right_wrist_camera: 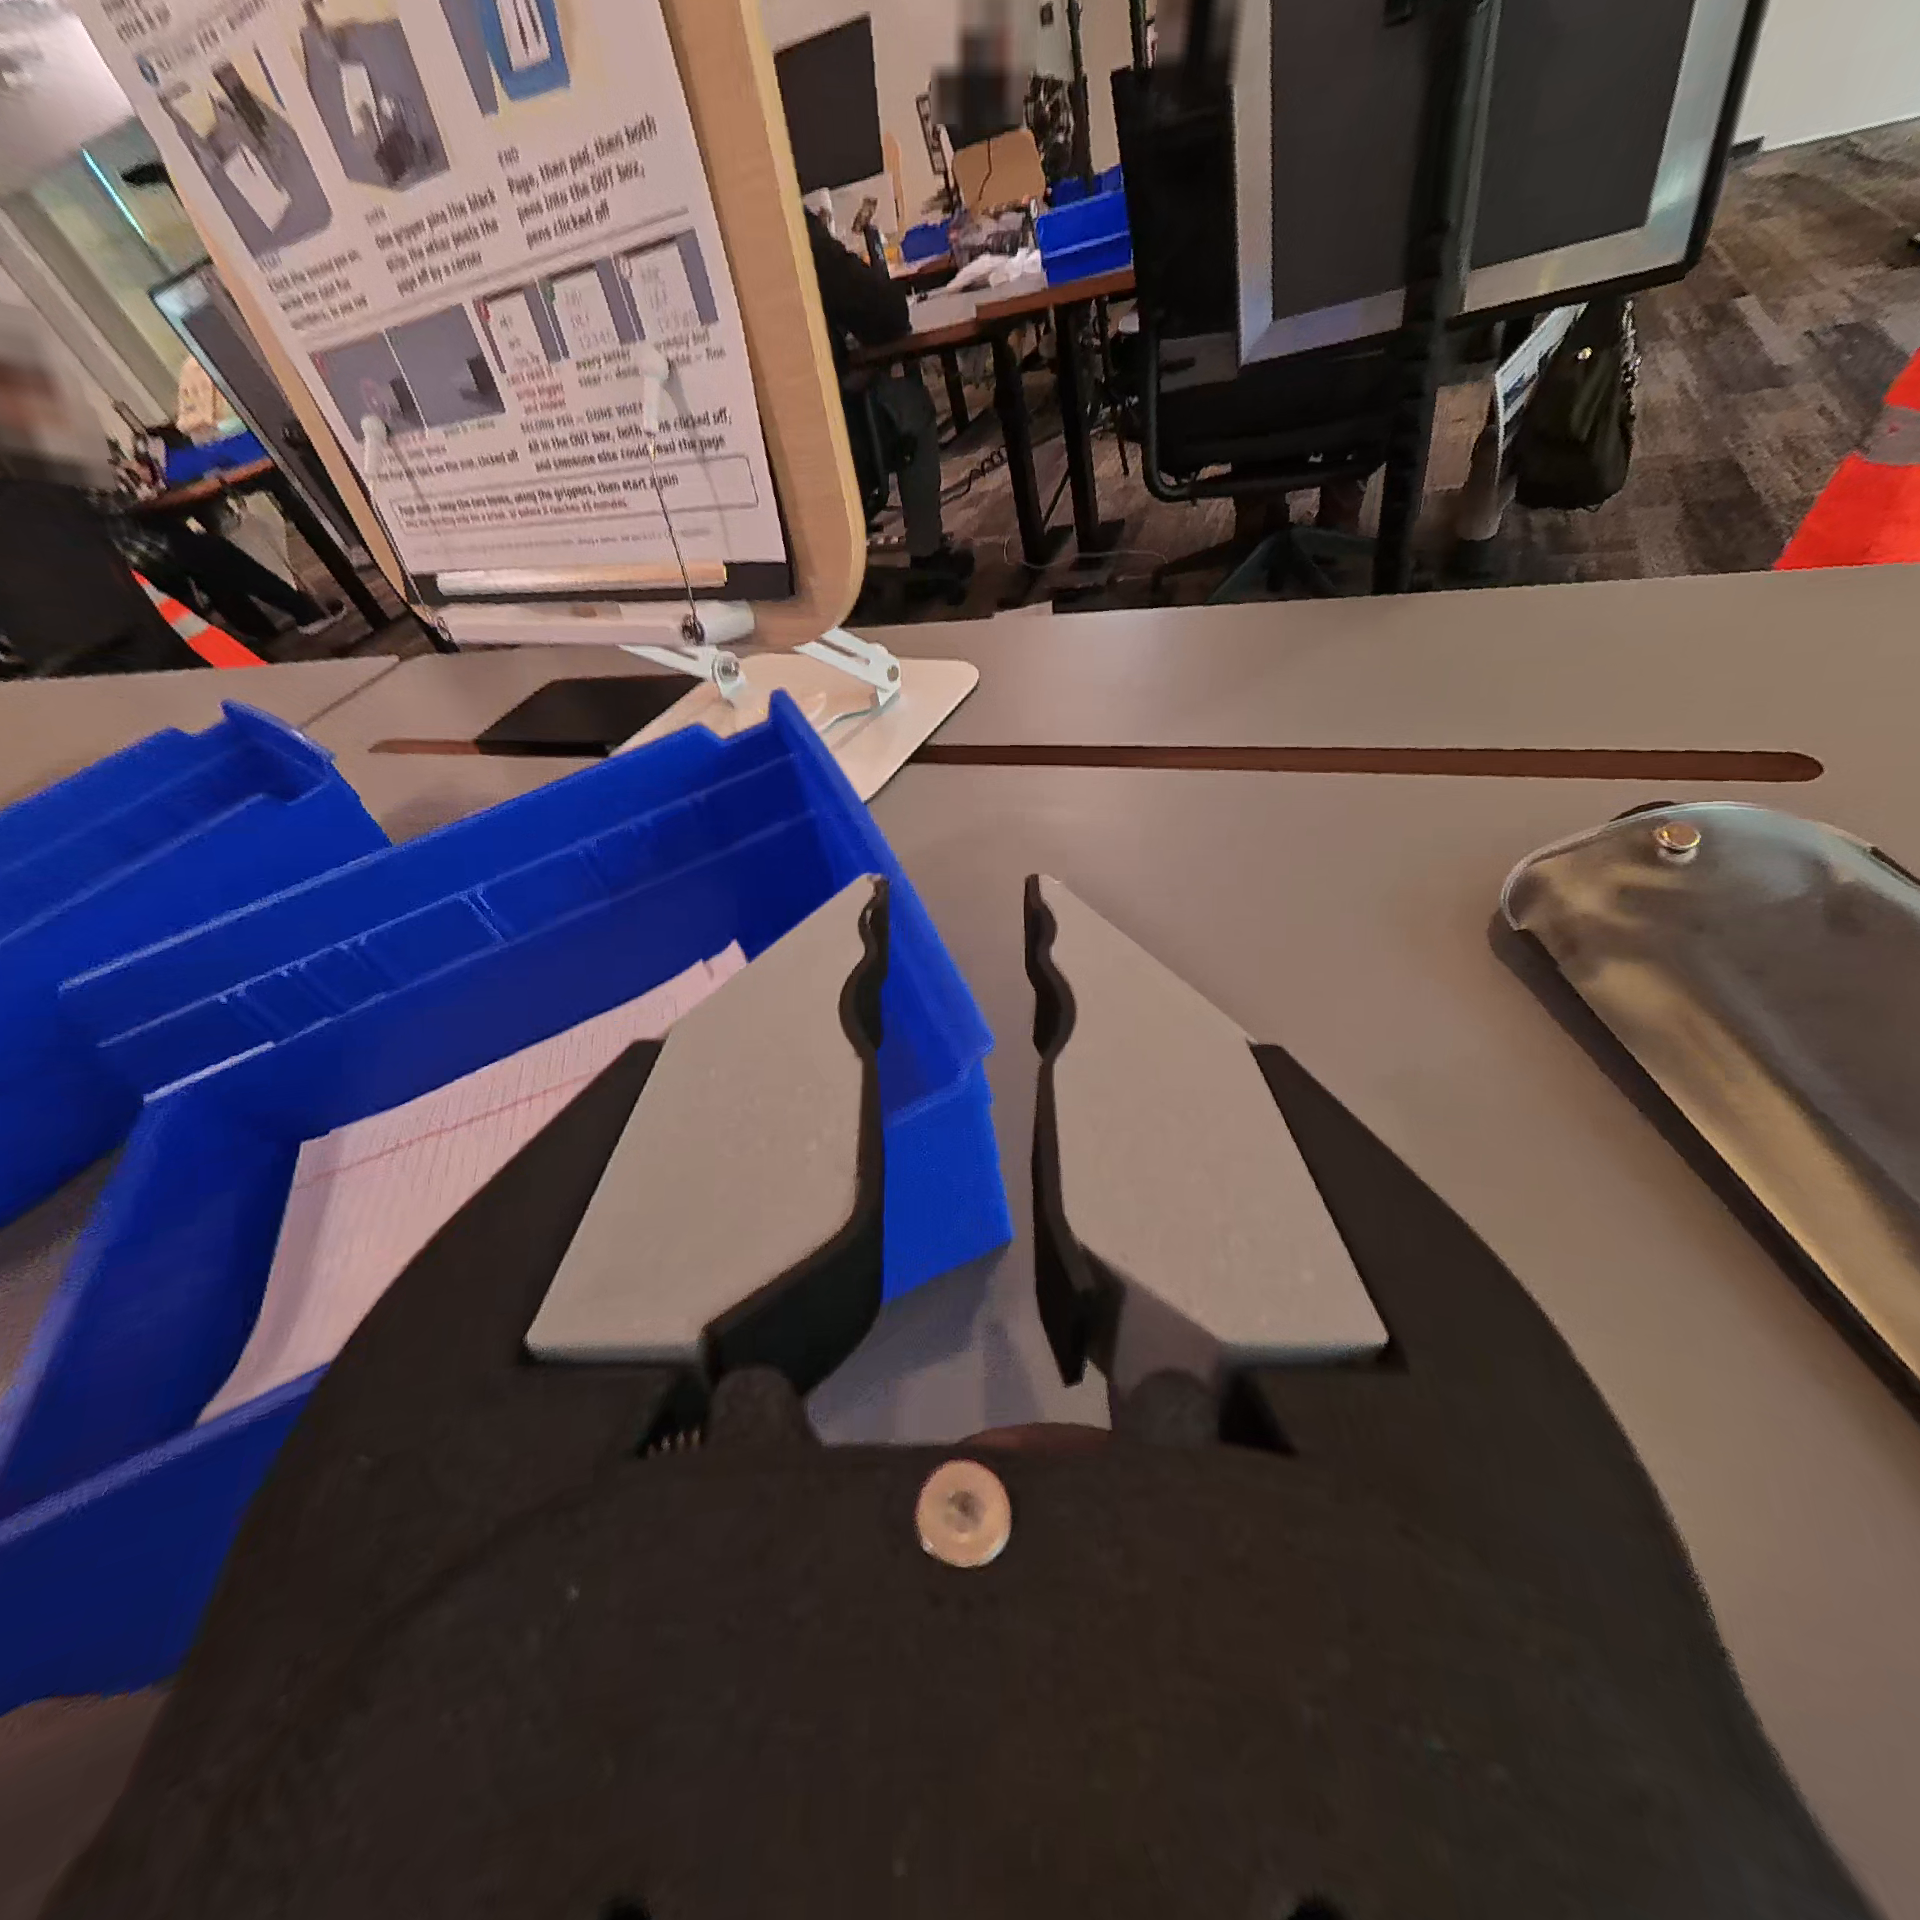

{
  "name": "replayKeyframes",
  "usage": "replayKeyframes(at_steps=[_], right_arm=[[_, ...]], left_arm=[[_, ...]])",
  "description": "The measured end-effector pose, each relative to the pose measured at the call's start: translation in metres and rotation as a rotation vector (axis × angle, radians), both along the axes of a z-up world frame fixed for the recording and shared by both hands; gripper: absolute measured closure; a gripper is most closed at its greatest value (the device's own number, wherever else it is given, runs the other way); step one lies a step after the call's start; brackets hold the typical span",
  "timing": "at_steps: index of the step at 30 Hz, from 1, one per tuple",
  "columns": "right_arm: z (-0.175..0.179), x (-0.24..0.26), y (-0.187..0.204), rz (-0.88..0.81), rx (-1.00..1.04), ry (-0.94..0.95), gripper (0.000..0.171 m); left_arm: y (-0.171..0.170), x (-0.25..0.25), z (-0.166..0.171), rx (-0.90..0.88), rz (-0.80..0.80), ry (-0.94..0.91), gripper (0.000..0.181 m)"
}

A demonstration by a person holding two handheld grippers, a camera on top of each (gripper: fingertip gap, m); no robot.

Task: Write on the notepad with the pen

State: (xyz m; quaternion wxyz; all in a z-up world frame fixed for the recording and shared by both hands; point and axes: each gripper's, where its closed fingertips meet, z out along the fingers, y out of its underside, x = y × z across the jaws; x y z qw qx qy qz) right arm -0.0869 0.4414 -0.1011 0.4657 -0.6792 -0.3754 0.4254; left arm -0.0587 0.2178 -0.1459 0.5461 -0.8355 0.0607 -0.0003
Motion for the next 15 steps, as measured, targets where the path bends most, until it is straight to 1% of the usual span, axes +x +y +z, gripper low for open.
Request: replayKeyframes(at_steps=[1,2,5,7,8,11,15], right_arm=[[-0.002,-0.001,-0.001,0.003,0.003,-0.014,0.148],[-0.004,-0.003,-0.003,0.009,0.005,-0.023,0.148],[-0.005,-0.007,-0.008,0.025,0.007,-0.034,0.148],[-0.006,-0.009,-0.01,0.029,0.011,-0.036,0.148],[-0.008,-0.011,-0.011,0.029,0.011,-0.038,0.148],[-0.012,-0.015,-0.014,0.028,0.005,-0.042,0.148],[-0.022,-0.022,-0.02,0.048,-0.015,-0.061,0.148]], left_arm=[[-0.003,0.004,0.002,0.015,-0.012,-0.007,0.157],[-0.009,0.004,0.006,0.026,-0.012,-0.002,0.155],[-0.031,-0.014,0.028,0.08,0.031,0.038,0.153],[-0.045,-0.048,0.043,0.121,0.135,0.057,0.161],[-0.049,-0.068,0.045,0.126,0.188,0.055,0.161],[-0.052,-0.128,0.035,0.03,0.328,0.05,0.155],[-0.053,-0.2,0.033,-0.034,0.495,0.139,0.156]])
